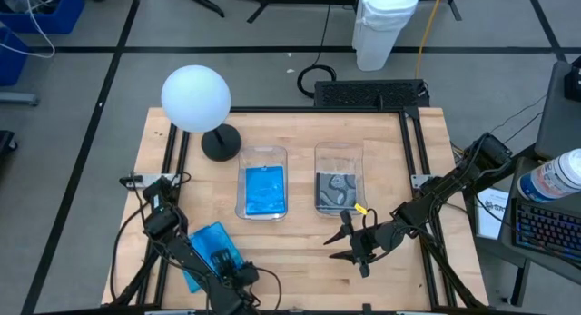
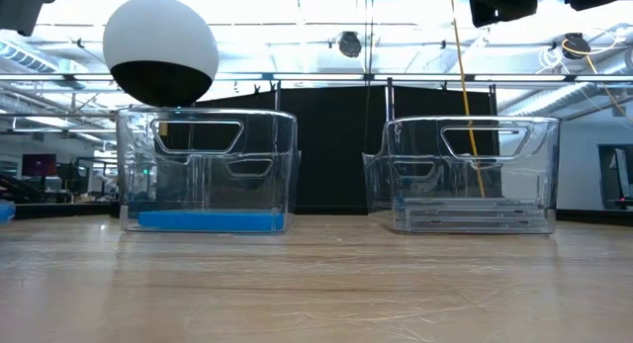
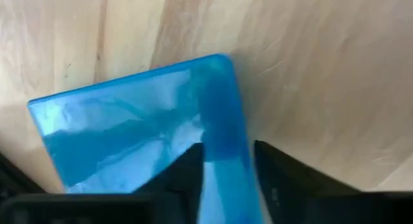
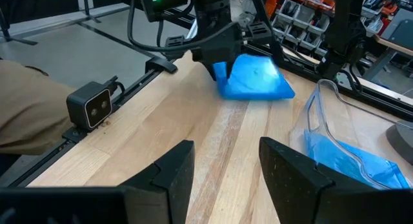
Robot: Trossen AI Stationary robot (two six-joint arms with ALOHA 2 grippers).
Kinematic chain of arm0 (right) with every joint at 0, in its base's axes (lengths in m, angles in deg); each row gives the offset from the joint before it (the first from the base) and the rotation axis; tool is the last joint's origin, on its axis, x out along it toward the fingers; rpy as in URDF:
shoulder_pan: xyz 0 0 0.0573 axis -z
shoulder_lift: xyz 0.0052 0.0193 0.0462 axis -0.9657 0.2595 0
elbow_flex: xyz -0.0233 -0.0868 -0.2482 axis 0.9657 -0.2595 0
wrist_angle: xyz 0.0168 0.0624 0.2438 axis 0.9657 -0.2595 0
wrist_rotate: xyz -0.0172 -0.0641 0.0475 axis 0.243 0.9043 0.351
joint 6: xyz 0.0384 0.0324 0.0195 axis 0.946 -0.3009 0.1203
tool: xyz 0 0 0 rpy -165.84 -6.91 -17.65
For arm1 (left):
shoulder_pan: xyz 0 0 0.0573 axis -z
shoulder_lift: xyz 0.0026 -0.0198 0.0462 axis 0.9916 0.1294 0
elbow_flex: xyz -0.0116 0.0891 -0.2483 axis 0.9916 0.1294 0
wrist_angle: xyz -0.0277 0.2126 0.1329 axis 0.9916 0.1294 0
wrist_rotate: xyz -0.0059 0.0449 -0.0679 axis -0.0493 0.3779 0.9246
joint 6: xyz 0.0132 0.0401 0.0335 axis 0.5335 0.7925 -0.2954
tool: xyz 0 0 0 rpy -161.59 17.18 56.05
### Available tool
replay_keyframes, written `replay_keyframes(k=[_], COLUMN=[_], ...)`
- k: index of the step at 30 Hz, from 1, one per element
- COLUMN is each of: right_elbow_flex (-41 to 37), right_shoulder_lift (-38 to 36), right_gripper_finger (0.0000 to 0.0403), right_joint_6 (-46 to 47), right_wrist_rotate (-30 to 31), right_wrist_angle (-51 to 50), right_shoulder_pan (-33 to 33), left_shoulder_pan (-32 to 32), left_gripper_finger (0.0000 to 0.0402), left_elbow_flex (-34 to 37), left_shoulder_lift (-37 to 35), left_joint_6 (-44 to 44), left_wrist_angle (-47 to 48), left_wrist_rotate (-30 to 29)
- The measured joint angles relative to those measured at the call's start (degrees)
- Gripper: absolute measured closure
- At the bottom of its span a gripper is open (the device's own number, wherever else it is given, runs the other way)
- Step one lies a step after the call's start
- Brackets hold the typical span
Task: Pick & place jewel cases by type
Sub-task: Put the blue CD case into the left transparent bin
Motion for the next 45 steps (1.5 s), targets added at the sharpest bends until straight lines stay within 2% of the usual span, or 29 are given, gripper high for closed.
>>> replay_keyframes(k=[4, 6, 12, 18, 21, 25, 30, 33, 37, 40, 45], right_elbow_flex=[0.0, 0.0, 0.0, 0.0, 0.0, 0.0, 0.0, 0.0, 0.0, 0.0, 2.9], right_shoulder_lift=[0.0, 0.0, 0.0, 0.0, 0.0, 0.0, 0.4, 1.6, 5.2, 8.2, 13.7], right_gripper_finger=[0.0238, 0.0238, 0.0238, 0.0238, 0.0238, 0.0239, 0.0247, 0.0256, 0.0266, 0.0270, 0.0267], right_joint_6=[0.0, 0.0, 0.0, -0.3, 0.1, 2.2, 7.3, 10.0, 15.3, 18.2, 20.6], right_wrist_rotate=[0.0, 0.0, 0.0, 0.0, -0.3, -4.4, -7.7, -9.7, -19.3, -22.9, -27.1], right_wrist_angle=[0.0, 0.0, 0.0, 0.3, 2.0, 4.3, 5.0, 4.9, 8.9, 13.0, 16.3], right_shoulder_pan=[0.0, 0.0, 0.0, 0.0, 0.0, 0.0, 1.4, 3.7, 7.9, 9.9, 10.9], left_shoulder_pan=[0.0, 0.0, 0.1, 0.3, 1.2, 5.1, 13.9, 18.2, 20.4, 21.5, 22.1], left_gripper_finger=[0.0367, 0.0391, 0.0397, 0.0394, 0.0398, 0.0396, 0.0397, 0.0398, 0.0398, 0.0399, 0.0399], left_elbow_flex=[0.0, 0.0, -0.1, -4.0, -7.6, -10.4, -7.7, -4.2, 2.2, 6.5, 10.4], left_shoulder_lift=[-0.1, -0.1, -0.1, 0.1, -0.4, -3.2, -6.2, -6.4, -6.3, -6.3, -6.3], left_joint_6=[0.2, 0.7, 1.3, -0.3, 0.4, -1.8, -15.6, -25.8, -38.3, -44.9, -51.3], left_wrist_angle=[-1.8, -2.0, -1.8, 4.2, 3.9, 4.3, 4.4, 4.4, 4.3, 4.4, 4.5], left_wrist_rotate=[-0.6, -0.1, 2.2, 0.1, -4.3, -17.0, -34.2, -38.8, -41.4, -40.6, -31.9])
